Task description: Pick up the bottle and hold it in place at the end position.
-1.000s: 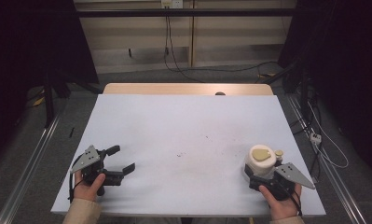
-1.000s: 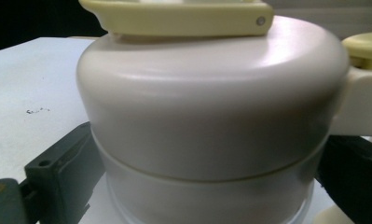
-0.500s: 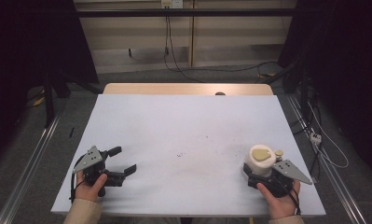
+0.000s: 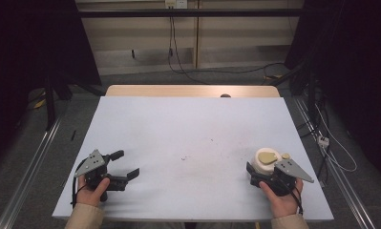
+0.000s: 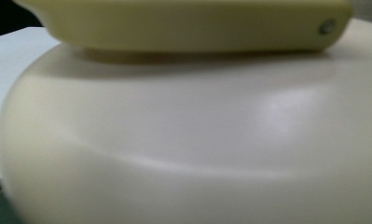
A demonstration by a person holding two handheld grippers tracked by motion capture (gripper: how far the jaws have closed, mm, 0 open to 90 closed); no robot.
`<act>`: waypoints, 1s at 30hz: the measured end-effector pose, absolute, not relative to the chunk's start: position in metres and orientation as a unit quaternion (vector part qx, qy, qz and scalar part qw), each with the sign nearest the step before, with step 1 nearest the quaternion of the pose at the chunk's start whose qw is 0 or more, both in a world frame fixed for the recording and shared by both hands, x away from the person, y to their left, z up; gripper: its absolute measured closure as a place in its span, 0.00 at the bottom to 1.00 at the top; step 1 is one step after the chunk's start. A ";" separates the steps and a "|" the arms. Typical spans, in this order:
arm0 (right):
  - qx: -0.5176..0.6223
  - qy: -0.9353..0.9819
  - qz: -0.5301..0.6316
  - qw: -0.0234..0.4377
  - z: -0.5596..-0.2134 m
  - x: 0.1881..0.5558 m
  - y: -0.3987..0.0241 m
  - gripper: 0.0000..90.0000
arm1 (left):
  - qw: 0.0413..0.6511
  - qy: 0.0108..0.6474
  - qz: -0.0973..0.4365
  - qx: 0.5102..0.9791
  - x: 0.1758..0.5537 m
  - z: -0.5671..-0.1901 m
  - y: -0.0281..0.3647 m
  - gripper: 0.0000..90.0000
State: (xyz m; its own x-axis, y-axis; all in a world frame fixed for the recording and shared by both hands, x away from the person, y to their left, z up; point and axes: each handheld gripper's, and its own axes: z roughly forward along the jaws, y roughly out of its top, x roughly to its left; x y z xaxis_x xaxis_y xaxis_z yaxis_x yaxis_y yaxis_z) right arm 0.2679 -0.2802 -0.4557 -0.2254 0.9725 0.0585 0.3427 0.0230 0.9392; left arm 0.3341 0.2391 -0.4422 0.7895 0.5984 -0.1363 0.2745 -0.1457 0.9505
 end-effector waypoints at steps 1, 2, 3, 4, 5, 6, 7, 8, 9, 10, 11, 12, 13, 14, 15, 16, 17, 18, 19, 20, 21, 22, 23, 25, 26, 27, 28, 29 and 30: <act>0.522 0.630 0.465 0.339 -0.456 0.268 -0.280 0.04 | 0.583 0.291 0.139 0.746 0.334 -0.442 0.239 0.04; 0.522 0.629 0.466 0.338 -0.456 0.268 -0.280 0.04 | 0.583 0.293 0.138 0.745 0.334 -0.442 0.238 0.04; 0.522 0.629 0.466 0.338 -0.456 0.268 -0.280 0.05 | 0.584 0.293 0.139 0.745 0.334 -0.442 0.238 0.04; 0.521 0.629 0.467 0.338 -0.456 0.268 -0.281 0.05 | 0.584 0.293 0.138 0.744 0.334 -0.442 0.238 0.04; 0.521 0.629 0.468 0.338 -0.456 0.268 -0.281 0.05 | 0.585 0.293 0.138 0.743 0.335 -0.442 0.238 0.04; 0.521 0.628 0.468 0.337 -0.456 0.267 -0.281 0.05 | 0.584 0.292 0.138 0.745 0.335 -0.442 0.237 0.04; 0.521 0.628 0.469 0.337 -0.456 0.267 -0.281 0.05 | 0.584 0.292 0.138 0.745 0.335 -0.442 0.237 0.04; 0.521 0.628 0.470 0.337 -0.456 0.267 -0.281 0.05 | 0.584 0.292 0.138 0.745 0.335 -0.442 0.237 0.04; 0.520 0.628 0.471 0.337 -0.456 0.267 -0.281 0.05 | 0.584 0.292 0.137 0.745 0.335 -0.442 0.237 0.04; 0.520 0.628 0.471 0.337 -0.456 0.267 -0.281 0.05 | 0.584 0.292 0.137 0.745 0.334 -0.442 0.236 0.04; 0.520 0.627 0.471 0.338 -0.456 0.267 -0.281 0.05 | 0.584 0.292 0.137 0.745 0.334 -0.442 0.236 0.04; 0.521 0.627 0.472 0.337 -0.455 0.267 -0.281 0.05 | 0.586 0.291 0.136 0.744 0.334 -0.442 0.236 0.04; 0.521 0.626 0.473 0.335 -0.455 0.267 -0.282 0.06 | 0.586 0.289 0.137 0.744 0.334 -0.442 0.235 0.04; 0.522 0.625 0.475 0.334 -0.455 0.267 -0.282 0.06 | 0.586 0.289 0.137 0.744 0.334 -0.442 0.235 0.04; 0.523 0.623 0.477 0.333 -0.455 0.267 -0.283 0.06 | 0.587 0.290 0.138 0.743 0.335 -0.442 0.236 0.04; 0.523 0.623 0.477 0.333 -0.455 0.267 -0.283 0.06 | 0.587 0.290 0.138 0.743 0.335 -0.442 0.236 0.04; 0.529 0.617 0.481 0.330 -0.455 0.266 -0.284 0.06 | 0.587 0.289 0.138 0.743 0.335 -0.442 0.236 0.04; 0.530 0.615 0.483 0.328 -0.455 0.266 -0.285 0.06 | 0.588 0.289 0.138 0.743 0.335 -0.442 0.236 0.04; 0.531 0.612 0.485 0.328 -0.455 0.265 -0.285 0.06 | 0.588 0.289 0.138 0.743 0.335 -0.442 0.236 0.04; 0.531 0.612 0.485 0.328 -0.454 0.265 -0.286 0.06 | 0.588 0.288 0.138 0.743 0.335 -0.442 0.236 0.04; 0.531 0.613 0.485 0.328 -0.454 0.265 -0.286 0.06 | 0.588 0.288 0.138 0.743 0.335 -0.442 0.236 0.04; 0.530 0.613 0.484 0.330 -0.454 0.265 -0.286 0.06 | 0.589 0.288 0.137 0.742 0.335 -0.442 0.235 0.04; 0.530 0.613 0.485 0.330 -0.453 0.265 -0.285 0.06 | 0.589 0.288 0.137 0.742 0.335 -0.442 0.235 0.04; 0.526 0.613 0.487 0.332 -0.452 0.265 -0.285 0.06 | 0.590 0.288 0.138 0.742 0.335 -0.441 0.235 0.04; 0.526 0.613 0.487 0.332 -0.452 0.265 -0.285 0.06 | 0.590 0.288 0.138 0.742 0.335 -0.441 0.235 0.04; 0.520 0.615 0.488 0.336 -0.451 0.264 -0.284 0.06 | 0.591 0.288 0.138 0.741 0.335 -0.441 0.235 0.04; 0.518 0.616 0.489 0.336 -0.449 0.264 -0.283 0.06 | 0.591 0.288 0.139 0.741 0.335 -0.441 0.235 0.04; 0.514 0.619 0.490 0.336 -0.449 0.265 -0.282 0.06 | 0.591 0.289 0.139 0.740 0.335 -0.441 0.235 0.04; 0.511 0.620 0.490 0.337 -0.448 0.265 -0.281 0.06 | 0.592 0.290 0.139 0.739 0.335 -0.441 0.235 0.04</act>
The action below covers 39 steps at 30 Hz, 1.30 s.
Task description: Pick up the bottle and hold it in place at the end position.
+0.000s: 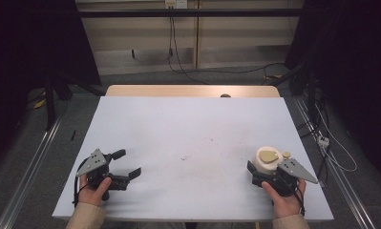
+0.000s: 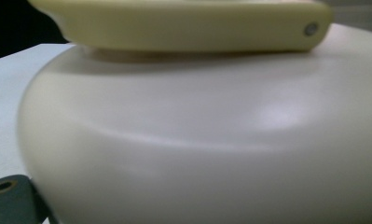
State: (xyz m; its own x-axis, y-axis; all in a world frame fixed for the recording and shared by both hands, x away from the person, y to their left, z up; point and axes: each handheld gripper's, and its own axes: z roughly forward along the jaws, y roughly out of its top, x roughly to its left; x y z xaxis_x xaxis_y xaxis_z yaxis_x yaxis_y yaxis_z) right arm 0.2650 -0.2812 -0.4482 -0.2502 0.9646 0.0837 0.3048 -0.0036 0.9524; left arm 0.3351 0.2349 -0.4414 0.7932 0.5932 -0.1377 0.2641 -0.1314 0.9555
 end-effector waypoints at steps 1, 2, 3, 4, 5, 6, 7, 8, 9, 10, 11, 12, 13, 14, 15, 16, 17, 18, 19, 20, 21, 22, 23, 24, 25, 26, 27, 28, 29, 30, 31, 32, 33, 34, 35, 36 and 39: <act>0.510 0.621 0.492 0.335 -0.448 0.265 -0.281 0.06 | 0.592 0.287 0.141 0.740 0.335 -0.441 0.235 0.04; 0.508 0.623 0.494 0.333 -0.447 0.265 -0.280 0.06 | 0.591 0.287 0.141 0.740 0.335 -0.441 0.235 0.04; 0.507 0.623 0.496 0.330 -0.447 0.265 -0.279 0.06 | 0.591 0.287 0.141 0.740 0.335 -0.441 0.235 0.04; 0.505 0.623 0.498 0.330 -0.447 0.265 -0.279 0.06 | 0.591 0.287 0.141 0.741 0.335 -0.441 0.235 0.04; 0.503 0.623 0.500 0.329 -0.446 0.265 -0.278 0.06 | 0.591 0.286 0.142 0.741 0.335 -0.441 0.235 0.04; 0.501 0.624 0.501 0.330 -0.445 0.265 -0.278 0.06 | 0.592 0.287 0.141 0.740 0.335 -0.441 0.235 0.04; 0.498 0.626 0.502 0.330 -0.444 0.266 -0.277 0.06 | 0.592 0.286 0.142 0.740 0.335 -0.441 0.235 0.04; 0.496 0.626 0.503 0.331 -0.444 0.266 -0.277 0.06 | 0.591 0.286 0.142 0.741 0.335 -0.441 0.235 0.04; 0.495 0.626 0.504 0.330 -0.443 0.267 -0.276 0.06 | 0.591 0.286 0.142 0.741 0.335 -0.441 0.235 0.04; 0.495 0.626 0.504 0.330 -0.443 0.267 -0.276 0.06 | 0.592 0.287 0.141 0.740 0.335 -0.441 0.235 0.04; 0.494 0.625 0.506 0.330 -0.442 0.269 -0.275 0.06 | 0.592 0.287 0.141 0.740 0.335 -0.441 0.235 0.04; 0.490 0.626 0.509 0.330 -0.440 0.271 -0.274 0.06 | 0.593 0.287 0.140 0.739 0.335 -0.441 0.235 0.04; 0.490 0.626 0.509 0.330 -0.440 0.271 -0.274 0.06 | 0.593 0.286 0.141 0.739 0.335 -0.441 0.235 0.04; 0.486 0.628 0.510 0.331 -0.438 0.274 -0.271 0.06 | 0.593 0.286 0.140 0.739 0.335 -0.441 0.235 0.04; 0.486 0.628 0.510 0.331 -0.438 0.274 -0.271 0.06 | 0.593 0.286 0.140 0.739 0.335 -0.441 0.235 0.04; 0.483 0.630 0.509 0.334 -0.436 0.276 -0.268 0.06 | 0.592 0.286 0.141 0.740 0.336 -0.441 0.235 0.04; 0.483 0.630 0.509 0.334 -0.436 0.276 -0.268 0.06 | 0.592 0.288 0.139 0.739 0.336 -0.441 0.235 0.04; 0.480 0.631 0.509 0.336 -0.435 0.277 -0.268 0.06 | 0.593 0.288 0.139 0.739 0.336 -0.441 0.235 0.04; 0.480 0.630 0.511 0.335 -0.435 0.278 -0.266 0.06 | 0.593 0.287 0.140 0.740 0.336 -0.441 0.235 0.04; 0.478 0.631 0.511 0.335 -0.434 0.279 -0.266 0.06 | 0.593 0.287 0.140 0.740 0.336 -0.441 0.234 0.04; 0.477 0.630 0.513 0.334 -0.434 0.280 -0.265 0.06 | 0.593 0.286 0.139 0.740 0.336 -0.441 0.234 0.04; 0.475 0.631 0.514 0.334 -0.433 0.281 -0.264 0.06 | 0.593 0.286 0.139 0.740 0.336 -0.441 0.234 0.04; 0.473 0.630 0.519 0.332 -0.433 0.283 -0.263 0.06 | 0.593 0.286 0.139 0.740 0.336 -0.441 0.234 0.04; 0.473 0.630 0.519 0.332 -0.433 0.283 -0.263 0.06 | 0.593 0.287 0.139 0.739 0.336 -0.441 0.234 0.04; 0.472 0.630 0.521 0.331 -0.433 0.283 -0.262 0.06 | 0.592 0.285 0.140 0.741 0.336 -0.441 0.235 0.04; 0.471 0.628 0.525 0.329 -0.432 0.285 -0.260 0.06 | 0.592 0.286 0.139 0.741 0.336 -0.441 0.235 0.04; 0.471 0.628 0.525 0.329 -0.432 0.285 -0.260 0.06 | 0.592 0.287 0.138 0.740 0.336 -0.442 0.234 0.04; 0.470 0.628 0.528 0.326 -0.431 0.287 -0.258 0.06 | 0.592 0.286 0.138 0.740 0.336 -0.442 0.234 0.04; 0.470 0.628 0.528 0.326 -0.431 0.287 -0.258 0.06 | 0.592 0.286 0.138 0.740 0.336 -0.442 0.234 0.04; 0.469 0.628 0.529 0.325 -0.431 0.288 -0.257 0.06 | 0.592 0.286 0.137 0.740 0.336 -0.442 0.234 0.04; 0.468 0.628 0.532 0.322 -0.431 0.291 -0.255 0.06 | 0.592 0.286 0.137 0.740 0.336 -0.442 0.234 0.04; 0.468 0.628 0.532 0.321 -0.431 0.292 -0.254 0.06 | 0.592 0.286 0.138 0.741 0.336 -0.442 0.234 0.04; 0.468 0.628 0.532 0.321 -0.431 0.292 -0.254 0.06 | 0.592 0.285 0.139 0.741 0.336 -0.441 0.234 0.04; 0.467 0.629 0.533 0.320 -0.430 0.293 -0.253 0.06 | 0.593 0.285 0.138 0.740 0.336 -0.441 0.235 0.04; 0.466 0.629 0.534 0.319 -0.430 0.295 -0.251 0.06 | 0.593 0.286 0.139 0.740 0.337 -0.441 0.235 0.04; 0.463 0.631 0.534 0.319 -0.430 0.298 -0.249 0.06 | 0.594 0.288 0.139 0.739 0.337 -0.441 0.235 0.04; 0.460 0.635 0.533 0.318 -0.429 0.302 -0.244 0.06 | 0.594 0.289 0.138 0.738 0.336 -0.441 0.235 0.04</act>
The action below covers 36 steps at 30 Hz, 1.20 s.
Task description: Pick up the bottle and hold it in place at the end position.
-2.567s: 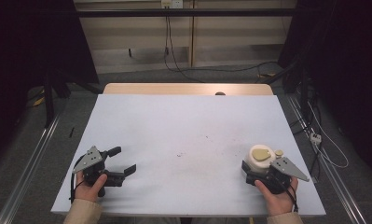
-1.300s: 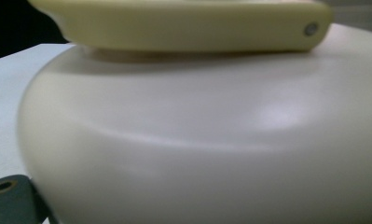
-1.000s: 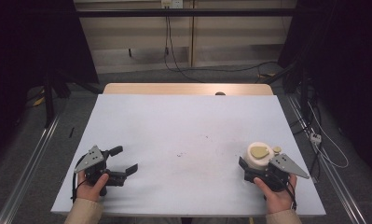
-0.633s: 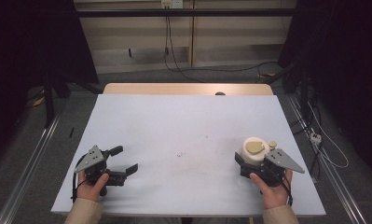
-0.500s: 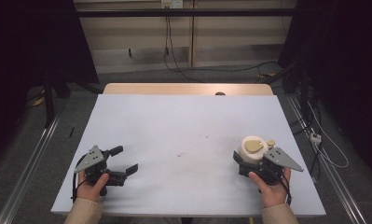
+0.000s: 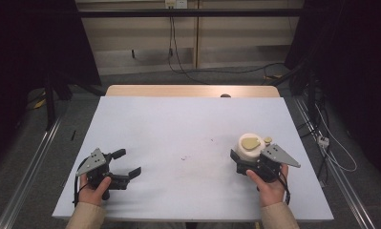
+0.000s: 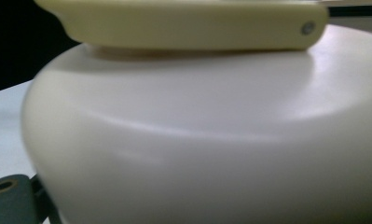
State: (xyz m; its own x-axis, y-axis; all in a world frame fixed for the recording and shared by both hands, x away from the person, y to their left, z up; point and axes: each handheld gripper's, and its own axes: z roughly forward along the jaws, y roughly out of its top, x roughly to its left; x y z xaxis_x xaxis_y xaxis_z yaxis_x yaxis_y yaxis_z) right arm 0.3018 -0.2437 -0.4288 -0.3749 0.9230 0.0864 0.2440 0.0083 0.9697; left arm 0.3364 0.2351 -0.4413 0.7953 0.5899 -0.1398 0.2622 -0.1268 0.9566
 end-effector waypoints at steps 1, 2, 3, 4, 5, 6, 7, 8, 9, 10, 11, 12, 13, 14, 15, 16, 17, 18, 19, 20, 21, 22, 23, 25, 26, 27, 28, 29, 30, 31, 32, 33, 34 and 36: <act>0.460 0.635 0.533 0.318 -0.429 0.302 -0.244 0.06 | 0.595 0.289 0.138 0.738 0.336 -0.441 0.235 0.04; 0.458 0.636 0.533 0.319 -0.428 0.303 -0.242 0.06 | 0.595 0.288 0.138 0.737 0.336 -0.441 0.235 0.04; 0.458 0.635 0.534 0.319 -0.428 0.305 -0.241 0.06 | 0.597 0.290 0.137 0.735 0.336 -0.441 0.235 0.04; 0.457 0.636 0.534 0.318 -0.428 0.306 -0.239 0.06 | 0.596 0.288 0.138 0.737 0.336 -0.441 0.235 0.04; 0.456 0.637 0.534 0.318 -0.427 0.307 -0.238 0.06 | 0.597 0.288 0.138 0.736 0.336 -0.441 0.235 0.04; 0.453 0.639 0.533 0.319 -0.427 0.310 -0.235 0.06 | 0.597 0.289 0.138 0.736 0.336 -0.441 0.235 0.04; 0.453 0.640 0.532 0.319 -0.426 0.311 -0.234 0.06 | 0.596 0.287 0.140 0.737 0.337 -0.441 0.236 0.04; 0.453 0.640 0.532 0.319 -0.426 0.311 -0.234 0.06 | 0.596 0.287 0.140 0.737 0.337 -0.441 0.236 0.04; 0.449 0.643 0.532 0.320 -0.426 0.312 -0.233 0.06 | 0.597 0.288 0.140 0.735 0.336 -0.441 0.236 0.04; 0.447 0.646 0.531 0.318 -0.426 0.313 -0.231 0.06 | 0.597 0.287 0.141 0.735 0.337 -0.441 0.237 0.04; 0.445 0.648 0.530 0.318 -0.426 0.314 -0.229 0.06 | 0.598 0.289 0.140 0.734 0.337 -0.441 0.237 0.04; 0.443 0.650 0.529 0.318 -0.427 0.315 -0.229 0.06 | 0.598 0.289 0.141 0.734 0.337 -0.441 0.237 0.04; 0.444 0.650 0.530 0.316 -0.427 0.316 -0.227 0.06 | 0.598 0.290 0.140 0.734 0.337 -0.441 0.237 0.04; 0.444 0.650 0.530 0.314 -0.427 0.316 -0.226 0.06 | 0.598 0.290 0.141 0.734 0.337 -0.441 0.238 0.04; 0.444 0.650 0.530 0.314 -0.427 0.316 -0.226 0.06 | 0.598 0.290 0.141 0.734 0.337 -0.441 0.238 0.04; 0.444 0.650 0.532 0.311 -0.427 0.318 -0.224 0.06 | 0.598 0.290 0.141 0.734 0.337 -0.441 0.238 0.04; 0.442 0.652 0.532 0.311 -0.426 0.319 -0.223 0.06 | 0.599 0.291 0.139 0.733 0.336 -0.440 0.238 0.04; 0.442 0.652 0.533 0.310 -0.426 0.320 -0.222 0.06 | 0.600 0.290 0.139 0.733 0.336 -0.440 0.238 0.04; 0.442 0.652 0.533 0.308 -0.426 0.321 -0.221 0.06 | 0.599 0.290 0.140 0.733 0.336 -0.440 0.239 0.04; 0.443 0.651 0.533 0.308 -0.426 0.322 -0.220 0.06 | 0.600 0.291 0.140 0.732 0.336 -0.440 0.240 0.04; 0.442 0.652 0.533 0.308 -0.426 0.324 -0.219 0.06 | 0.600 0.293 0.139 0.731 0.336 -0.440 0.240 0.04; 0.442 0.653 0.532 0.309 -0.425 0.325 -0.217 0.06 | 0.600 0.294 0.139 0.731 0.336 -0.440 0.241 0.04; 0.442 0.653 0.532 0.309 -0.425 0.325 -0.217 0.06 | 0.601 0.295 0.139 0.730 0.336 -0.440 0.241 0.04; 0.440 0.653 0.535 0.305 -0.425 0.328 -0.214 0.06 | 0.602 0.295 0.138 0.729 0.336 -0.440 0.242 0.04; 0.439 0.654 0.534 0.306 -0.425 0.329 -0.213 0.06 | 0.602 0.295 0.138 0.729 0.336 -0.440 0.242 0.04; 0.438 0.655 0.534 0.306 -0.424 0.330 -0.212 0.06 | 0.602 0.296 0.137 0.729 0.336 -0.441 0.241 0.04; 0.438 0.655 0.534 0.306 -0.424 0.330 -0.212 0.06 | 0.601 0.294 0.137 0.730 0.336 -0.441 0.241 0.04; 0.438 0.656 0.533 0.305 -0.424 0.331 -0.210 0.06 | 0.600 0.293 0.136 0.732 0.336 -0.441 0.241 0.04; 0.437 0.657 0.535 0.302 -0.424 0.333 -0.208 0.06 | 0.599 0.292 0.137 0.733 0.336 -0.441 0.241 0.04; 0.436 0.658 0.535 0.302 -0.425 0.334 -0.207 0.06 | 0.599 0.293 0.137 0.732 0.336 -0.441 0.241 0.04; 0.434 0.659 0.534 0.303 -0.425 0.335 -0.206 0.06 | 0.600 0.292 0.137 0.732 0.336 -0.441 0.240 0.04; 0.434 0.659 0.534 0.303 -0.425 0.335 -0.206 0.06 | 0.600 0.292 0.137 0.732 0.336 -0.441 0.240 0.04; 0.434 0.659 0.536 0.301 -0.424 0.335 -0.204 0.06 | 0.600 0.292 0.137 0.732 0.336 -0.441 0.240 0.04; 0.433 0.662 0.534 0.299 -0.425 0.337 -0.201 0.06 | 0.600 0.291 0.136 0.733 0.336 -0.441 0.240 0.04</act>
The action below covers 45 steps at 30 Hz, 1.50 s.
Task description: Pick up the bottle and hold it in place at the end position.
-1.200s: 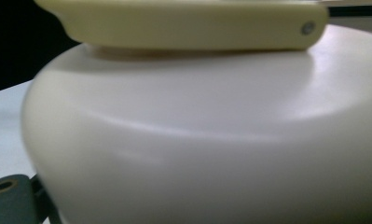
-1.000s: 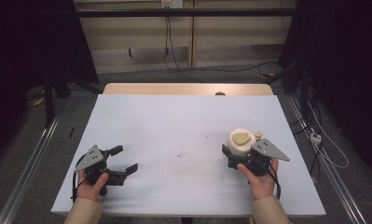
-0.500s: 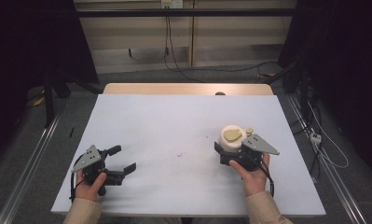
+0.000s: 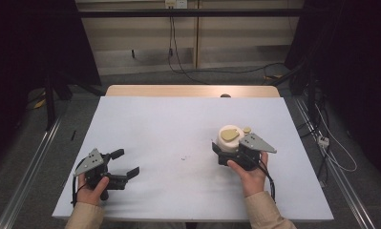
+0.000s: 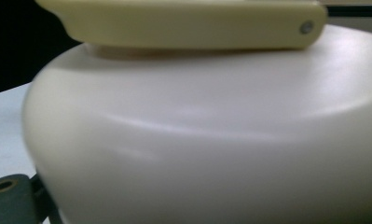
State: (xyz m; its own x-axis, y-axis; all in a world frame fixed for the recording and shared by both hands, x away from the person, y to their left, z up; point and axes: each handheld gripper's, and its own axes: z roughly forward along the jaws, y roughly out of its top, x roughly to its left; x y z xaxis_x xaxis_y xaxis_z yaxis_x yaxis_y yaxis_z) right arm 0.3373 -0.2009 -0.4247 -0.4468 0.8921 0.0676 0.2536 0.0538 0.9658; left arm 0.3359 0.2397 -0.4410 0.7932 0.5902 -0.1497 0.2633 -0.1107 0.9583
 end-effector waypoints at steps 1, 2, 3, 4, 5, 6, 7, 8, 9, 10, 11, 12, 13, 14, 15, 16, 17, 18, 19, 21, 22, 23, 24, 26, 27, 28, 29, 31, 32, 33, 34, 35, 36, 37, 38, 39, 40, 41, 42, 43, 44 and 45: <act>0.433 0.662 0.534 0.299 -0.425 0.337 -0.201 0.06 | 0.599 0.291 0.136 0.733 0.336 -0.441 0.239 0.04; 0.432 0.662 0.535 0.298 -0.425 0.338 -0.200 0.06 | 0.599 0.290 0.136 0.734 0.336 -0.441 0.239 0.04; 0.432 0.662 0.536 0.296 -0.425 0.339 -0.198 0.06 | 0.599 0.290 0.135 0.734 0.336 -0.441 0.239 0.04; 0.432 0.663 0.536 0.295 -0.426 0.339 -0.197 0.06 | 0.599 0.290 0.135 0.734 0.336 -0.441 0.239 0.04; 0.431 0.663 0.537 0.294 -0.426 0.341 -0.194 0.06 | 0.599 0.290 0.135 0.734 0.336 -0.441 0.239 0.04; 0.431 0.663 0.537 0.294 -0.426 0.341 -0.194 0.06 | 0.600 0.292 0.134 0.733 0.336 -0.441 0.239 0.04; 0.432 0.663 0.537 0.293 -0.427 0.343 -0.192 0.06 | 0.600 0.293 0.133 0.732 0.335 -0.442 0.238 0.04; 0.432 0.663 0.537 0.293 -0.427 0.343 -0.192 0.06 | 0.600 0.293 0.134 0.732 0.335 -0.442 0.238 0.04; 0.431 0.664 0.538 0.290 -0.427 0.344 -0.189 0.06 | 0.600 0.291 0.135 0.733 0.335 -0.441 0.238 0.04; 0.430 0.665 0.537 0.290 -0.428 0.345 -0.188 0.06 | 0.600 0.291 0.134 0.733 0.335 -0.441 0.238 0.04; 0.429 0.666 0.537 0.289 -0.428 0.346 -0.187 0.06 | 0.600 0.291 0.134 0.733 0.335 -0.441 0.238 0.04; 0.429 0.666 0.537 0.289 -0.428 0.347 -0.186 0.06 | 0.599 0.291 0.135 0.734 0.335 -0.441 0.239 0.04; 0.429 0.666 0.537 0.289 -0.428 0.347 -0.186 0.06 | 0.600 0.291 0.134 0.733 0.335 -0.441 0.239 0.04; 0.428 0.666 0.539 0.288 -0.428 0.349 -0.184 0.06 | 0.600 0.290 0.134 0.733 0.335 -0.441 0.239 0.04; 0.428 0.666 0.539 0.288 -0.428 0.349 -0.184 0.06 | 0.600 0.290 0.134 0.733 0.335 -0.441 0.239 0.04; 0.427 0.666 0.540 0.287 -0.428 0.350 -0.182 0.06 | 0.600 0.291 0.134 0.733 0.335 -0.441 0.239 0.04; 0.425 0.667 0.541 0.287 -0.427 0.351 -0.181 0.06 | 0.599 0.290 0.134 0.734 0.335 -0.441 0.239 0.04; 0.424 0.667 0.541 0.287 -0.427 0.352 -0.180 0.06 | 0.600 0.290 0.134 0.734 0.335 -0.441 0.238 0.04; 0.424 0.667 0.541 0.287 -0.427 0.352 -0.180 0.06 | 0.600 0.291 0.133 0.733 0.335 -0.442 0.238 0.04; 0.422 0.665 0.545 0.286 -0.426 0.354 -0.177 0.06 | 0.599 0.289 0.134 0.735 0.335 -0.441 0.238 0.04; 0.422 0.665 0.545 0.286 -0.426 0.354 -0.177 0.06 | 0.599 0.289 0.134 0.734 0.335 -0.441 0.238 0.04; 0.421 0.666 0.545 0.287 -0.425 0.356 -0.175 0.06 | 0.599 0.289 0.134 0.734 0.335 -0.441 0.238 0.04; 0.420 0.666 0.545 0.287 -0.424 0.357 -0.174 0.06 | 0.599 0.289 0.134 0.734 0.335 -0.441 0.238 0.04; 0.419 0.667 0.546 0.287 -0.424 0.358 -0.173 0.06 | 0.599 0.290 0.134 0.734 0.335 -0.441 0.238 0.04; 0.420 0.667 0.545 0.286 -0.424 0.359 -0.172 0.06 | 0.600 0.290 0.134 0.734 0.335 -0.441 0.238 0.04; 0.418 0.669 0.545 0.285 -0.425 0.361 -0.170 0.06 | 0.600 0.290 0.134 0.733 0.335 -0.441 0.238 0.04; 0.418 0.670 0.543 0.285 -0.425 0.362 -0.170 0.06 | 0.600 0.291 0.134 0.733 0.335 -0.442 0.238 0.04; 0.416 0.673 0.542 0.284 -0.426 0.363 -0.168 0.06 | 0.600 0.291 0.133 0.733 0.335 -0.442 0.238 0.04; 0.418 0.672 0.542 0.283 -0.426 0.364 -0.167 0.06 | 0.600 0.291 0.132 0.734 0.335 -0.442 0.238 0.04; 0.417 0.673 0.542 0.284 -0.427 0.365 -0.167 0.06 | 0.600 0.291 0.132 0.734 0.335 -0.442 0.238 0.04; 0.416 0.673 0.543 0.282 -0.427 0.366 -0.166 0.06 | 0.600 0.289 0.132 0.734 0.335 -0.442 0.238 0.04; 0.416 0.672 0.544 0.281 -0.427 0.366 -0.165 0.06 | 0.599 0.288 0.133 0.736 0.335 -0.442 0.237 0.04; 0.416 0.672 0.544 0.281 -0.427 0.366 -0.165 0.06 | 0.599 0.288 0.133 0.736 0.335 -0.442 0.237 0.04; 0.417 0.673 0.545 0.278 -0.427 0.368 -0.163 0.06 | 0.598 0.289 0.132 0.736 0.335 -0.442 0.237 0.04; 0.416 0.673 0.545 0.278 -0.428 0.369 -0.162 0.06 | 0.598 0.289 0.132 0.736 0.335 -0.442 0.237 0.04; 0.416 0.673 0.545 0.278 -0.428 0.369 -0.162 0.06 | 0.599 0.289 0.132 0.735 0.335 -0.442 0.237 0.04; 0.414 0.674 0.545 0.278 -0.428 0.370 -0.162 0.06 | 0.599 0.288 0.133 0.735 0.335 -0.442 0.237 0.04; 0.415 0.674 0.545 0.276 -0.428 0.371 -0.160 0.06 | 0.599 0.288 0.133 0.735 0.335 -0.442 0.237 0.04; 0.415 0.675 0.545 0.275 -0.428 0.372 -0.159 0.06 | 0.599 0.290 0.133 0.734 0.335 -0.442 0.238 0.04; 0.414 0.675 0.545 0.275 -0.429 0.373 -0.159 0.06 | 0.599 0.290 0.133 0.734 0.335 -0.442 0.238 0.04; 0.412 0.678 0.544 0.274 -0.429 0.374 -0.157 0.06 | 0.600 0.291 0.132 0.733 0.335 -0.442 0.238 0.04; 0.411 0.678 0.543 0.275 -0.428 0.374 -0.156 0.06 | 0.599 0.291 0.133 0.734 0.335 -0.442 0.238 0.04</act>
State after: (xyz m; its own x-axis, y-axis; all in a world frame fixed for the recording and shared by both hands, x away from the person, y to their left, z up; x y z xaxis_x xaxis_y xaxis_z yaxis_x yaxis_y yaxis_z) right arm 0.3744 -0.1561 -0.4284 -0.5099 0.8570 0.0740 0.2587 0.0707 0.9634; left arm 0.3350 0.2383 -0.4421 0.7952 0.5864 -0.1539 0.2684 -0.1129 0.9567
